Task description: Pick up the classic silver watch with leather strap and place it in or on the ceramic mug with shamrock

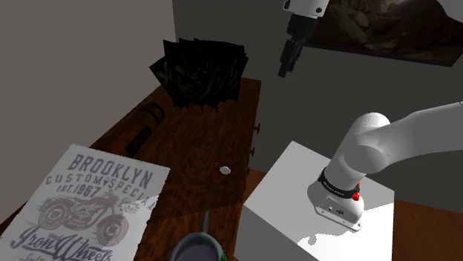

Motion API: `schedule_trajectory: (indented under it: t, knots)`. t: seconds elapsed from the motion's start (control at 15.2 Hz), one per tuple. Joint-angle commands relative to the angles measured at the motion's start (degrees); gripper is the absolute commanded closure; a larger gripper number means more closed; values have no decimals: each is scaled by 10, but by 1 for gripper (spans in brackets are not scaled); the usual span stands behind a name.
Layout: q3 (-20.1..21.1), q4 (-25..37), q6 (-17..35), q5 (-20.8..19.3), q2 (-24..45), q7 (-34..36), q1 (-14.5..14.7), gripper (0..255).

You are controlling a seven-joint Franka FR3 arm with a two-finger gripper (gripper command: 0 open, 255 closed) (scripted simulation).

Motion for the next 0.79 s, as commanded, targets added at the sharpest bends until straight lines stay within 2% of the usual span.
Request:
schedule_trajectory:
  t: [0.0, 0.4, 0.73]
  knots:
    - [0, 0, 0, 0, 0, 0, 0, 0]
    - [78, -65, 88, 27, 7, 55, 23, 0]
    - [147, -100, 165, 46, 37, 103, 42, 0]
